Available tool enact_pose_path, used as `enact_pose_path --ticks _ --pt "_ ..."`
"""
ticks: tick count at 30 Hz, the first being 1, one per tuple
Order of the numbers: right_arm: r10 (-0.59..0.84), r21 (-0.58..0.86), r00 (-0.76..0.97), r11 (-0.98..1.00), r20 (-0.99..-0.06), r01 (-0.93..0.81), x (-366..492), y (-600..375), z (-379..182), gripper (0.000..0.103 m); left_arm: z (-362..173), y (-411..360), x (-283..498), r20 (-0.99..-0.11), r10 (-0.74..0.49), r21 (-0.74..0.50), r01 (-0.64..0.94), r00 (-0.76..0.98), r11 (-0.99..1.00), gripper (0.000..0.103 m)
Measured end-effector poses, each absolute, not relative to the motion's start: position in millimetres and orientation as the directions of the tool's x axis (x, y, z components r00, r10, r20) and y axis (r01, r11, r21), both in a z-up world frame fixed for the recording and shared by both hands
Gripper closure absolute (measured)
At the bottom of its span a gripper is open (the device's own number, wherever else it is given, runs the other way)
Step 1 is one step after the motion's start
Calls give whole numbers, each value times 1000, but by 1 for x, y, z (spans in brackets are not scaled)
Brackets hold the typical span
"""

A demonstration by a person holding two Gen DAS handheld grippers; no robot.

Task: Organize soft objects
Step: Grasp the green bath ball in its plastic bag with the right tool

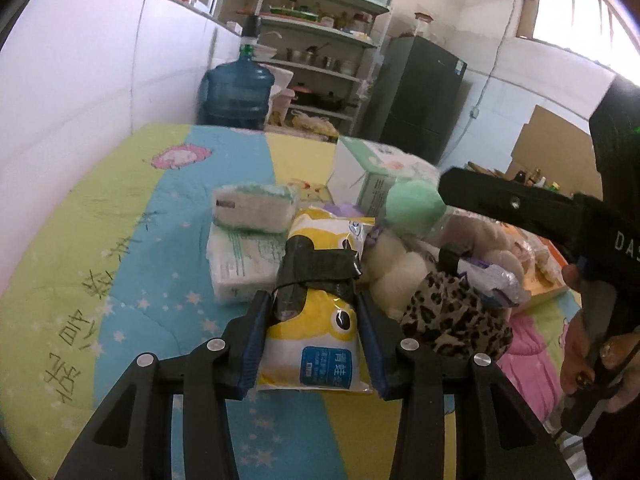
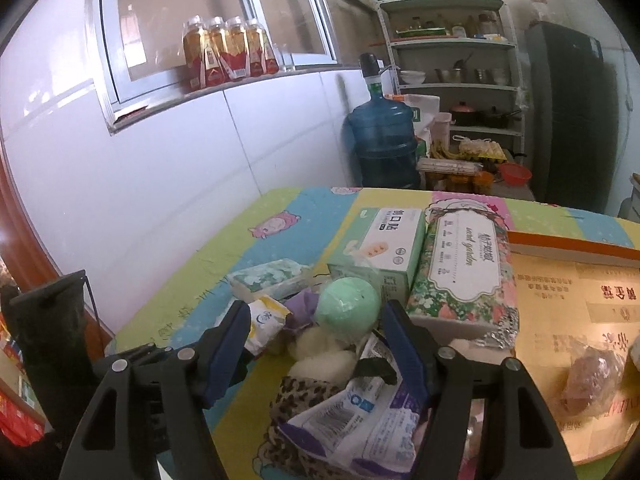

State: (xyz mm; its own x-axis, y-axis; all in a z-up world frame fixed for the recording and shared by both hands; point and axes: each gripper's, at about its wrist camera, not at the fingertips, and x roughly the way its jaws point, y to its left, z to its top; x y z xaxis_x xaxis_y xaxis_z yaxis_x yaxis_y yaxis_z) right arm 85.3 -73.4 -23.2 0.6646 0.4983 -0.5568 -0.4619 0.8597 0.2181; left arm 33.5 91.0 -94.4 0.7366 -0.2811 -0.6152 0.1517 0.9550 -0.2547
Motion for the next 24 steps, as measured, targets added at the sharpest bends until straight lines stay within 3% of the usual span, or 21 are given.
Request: enact_pose_path --ticks 7,9,11,12,24 --pt "464 189 656 874 -595 -447 97 -61 -32 35 -95 93 32 -605 -290 -273 149 741 951 59" --pt "452 181 659 880 -601 -439 99 -60 -34 45 -95 91 32 -604 -284 -264 149 744 953 59" --pt "442 180 660 886 -608 -428 101 -61 -36 65 -96 91 31 -603 -281 -260 149 746 954 59" --pt "440 183 658 887 -611 -424 102 -61 -37 68 -96 91 30 -603 -281 -261 148 747 954 59" --pt "461 220 675 883 -577 -415 90 -76 -34 77 -88 91 19 -587 -270 -261 137 763 956 59"
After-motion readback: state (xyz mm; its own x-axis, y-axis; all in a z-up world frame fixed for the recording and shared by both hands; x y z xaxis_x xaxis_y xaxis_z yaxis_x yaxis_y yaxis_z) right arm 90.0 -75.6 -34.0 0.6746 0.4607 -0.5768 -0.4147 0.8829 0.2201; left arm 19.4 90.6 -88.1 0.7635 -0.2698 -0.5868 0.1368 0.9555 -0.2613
